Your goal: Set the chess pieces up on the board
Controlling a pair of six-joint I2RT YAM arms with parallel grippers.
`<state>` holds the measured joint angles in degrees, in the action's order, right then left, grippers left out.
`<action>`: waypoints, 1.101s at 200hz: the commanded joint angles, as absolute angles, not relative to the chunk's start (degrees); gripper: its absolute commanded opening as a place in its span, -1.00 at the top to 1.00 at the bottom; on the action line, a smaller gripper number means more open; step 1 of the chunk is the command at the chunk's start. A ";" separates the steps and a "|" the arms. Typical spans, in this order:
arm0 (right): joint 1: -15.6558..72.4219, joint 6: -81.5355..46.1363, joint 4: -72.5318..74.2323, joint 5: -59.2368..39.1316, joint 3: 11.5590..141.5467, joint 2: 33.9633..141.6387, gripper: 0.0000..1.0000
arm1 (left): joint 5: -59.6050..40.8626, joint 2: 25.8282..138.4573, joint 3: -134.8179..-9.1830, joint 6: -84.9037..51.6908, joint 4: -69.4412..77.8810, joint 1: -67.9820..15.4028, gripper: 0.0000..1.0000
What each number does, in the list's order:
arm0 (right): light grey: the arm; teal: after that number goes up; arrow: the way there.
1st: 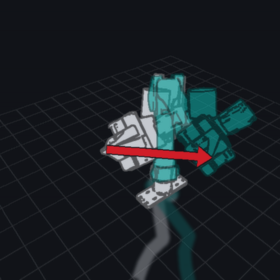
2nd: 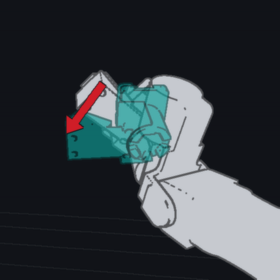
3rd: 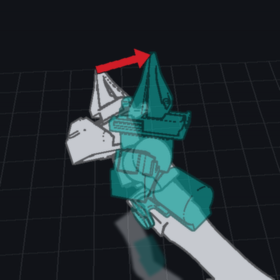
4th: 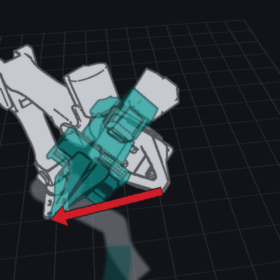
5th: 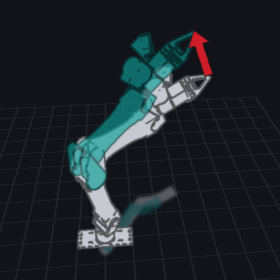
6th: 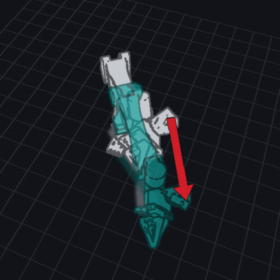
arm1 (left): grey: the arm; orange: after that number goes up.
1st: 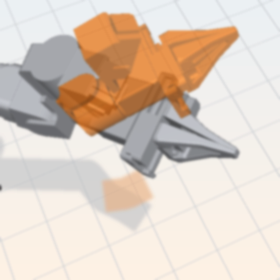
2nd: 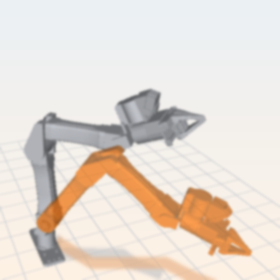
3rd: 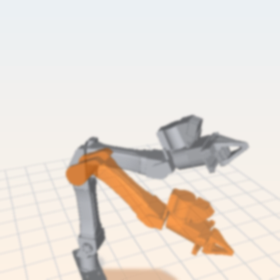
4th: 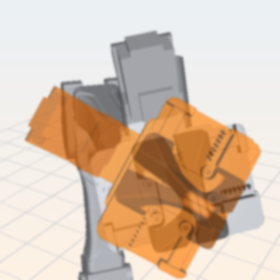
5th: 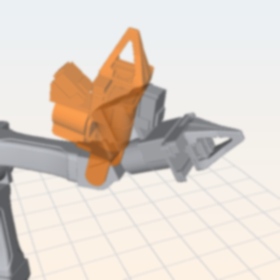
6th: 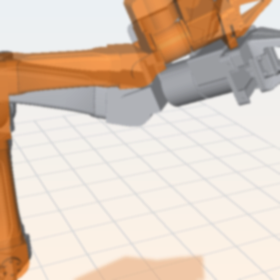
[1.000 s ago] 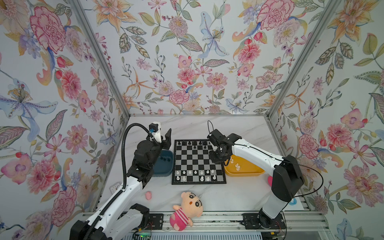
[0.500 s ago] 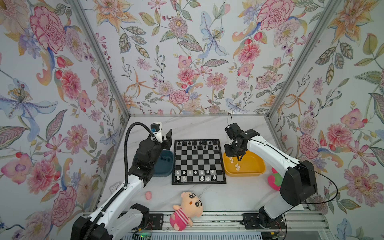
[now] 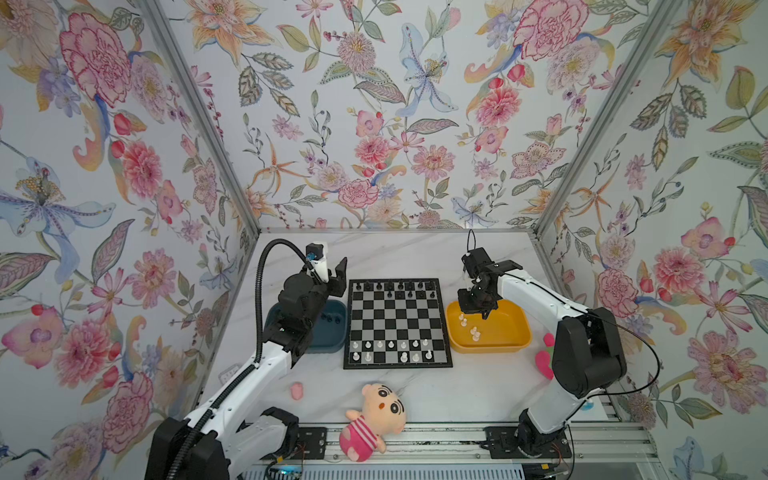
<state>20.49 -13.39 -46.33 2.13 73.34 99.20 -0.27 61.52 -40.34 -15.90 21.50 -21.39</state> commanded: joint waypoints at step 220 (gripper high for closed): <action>18.64 -12.30 -39.55 -0.95 70.50 106.61 0.61 | -1.63 63.21 -43.24 -16.79 20.59 -20.90 -0.18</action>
